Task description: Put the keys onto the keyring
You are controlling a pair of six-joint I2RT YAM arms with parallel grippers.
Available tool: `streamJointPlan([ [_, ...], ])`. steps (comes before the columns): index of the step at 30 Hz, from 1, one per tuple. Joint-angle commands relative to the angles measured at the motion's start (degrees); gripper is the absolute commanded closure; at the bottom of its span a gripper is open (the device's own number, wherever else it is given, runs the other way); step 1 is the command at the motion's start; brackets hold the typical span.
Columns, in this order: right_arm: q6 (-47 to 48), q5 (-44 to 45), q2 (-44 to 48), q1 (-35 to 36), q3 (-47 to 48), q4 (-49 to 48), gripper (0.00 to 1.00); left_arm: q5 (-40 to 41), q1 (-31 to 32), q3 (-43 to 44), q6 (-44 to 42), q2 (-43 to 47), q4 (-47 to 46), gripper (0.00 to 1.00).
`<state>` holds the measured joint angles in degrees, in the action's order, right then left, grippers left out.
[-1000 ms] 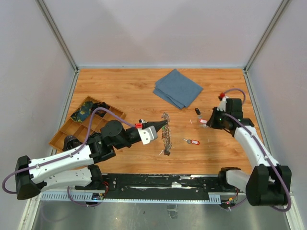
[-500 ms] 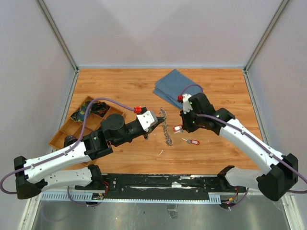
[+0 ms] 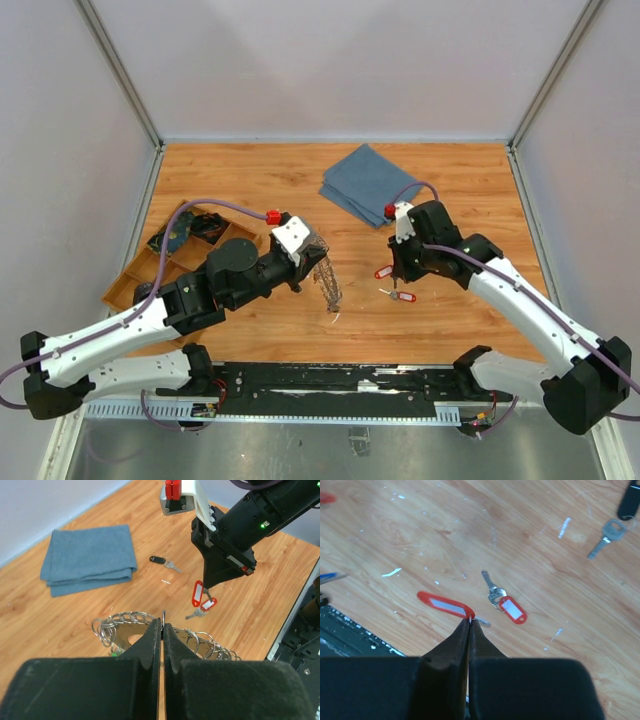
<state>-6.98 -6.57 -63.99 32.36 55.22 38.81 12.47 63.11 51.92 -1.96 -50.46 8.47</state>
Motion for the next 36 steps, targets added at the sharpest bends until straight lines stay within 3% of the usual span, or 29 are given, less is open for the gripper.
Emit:
streamJointPlan([
  [1,4.74,-10.09,-2.49,-0.12,1.5,1.08,1.0,2.08,-0.35,3.57,4.31,-0.37,2.32,1.0],
  [5,5.55,-18.56,-6.33,-0.11,1.66,2.69,1.0,1.78,-0.35,3.07,5.98,0.28,2.35,0.99],
  [10,3.74,-17.83,-9.03,-0.12,-0.42,4.92,1.0,1.96,-0.36,2.31,7.89,1.01,3.2,0.99],
  [13,5.17,-22.25,-14.09,0.25,1.47,9.46,1.0,2.17,-0.36,2.38,8.19,0.89,4.43,0.99],
  [26,0.63,-11.55,-30.31,6.31,4.12,3.46,0.9,6.27,-0.32,4.94,8.33,2.28,9.54,1.0],
  [28,-0.27,-10.41,-30.08,6.72,3.41,1.1,0.86,6.25,-0.31,5.15,8.45,2.24,9.77,1.0],
  [30,-1.21,-9.86,-28.88,6.84,2.53,-0.84,0.74,6.26,-0.31,5.42,8.67,2.1,10.2,0.99],
  [36,-5.22,-6.97,-22.2,6.84,-1.94,-5.55,0.71,6.3,-0.31,5.16,8.82,2.12,10.37,1.0],
])
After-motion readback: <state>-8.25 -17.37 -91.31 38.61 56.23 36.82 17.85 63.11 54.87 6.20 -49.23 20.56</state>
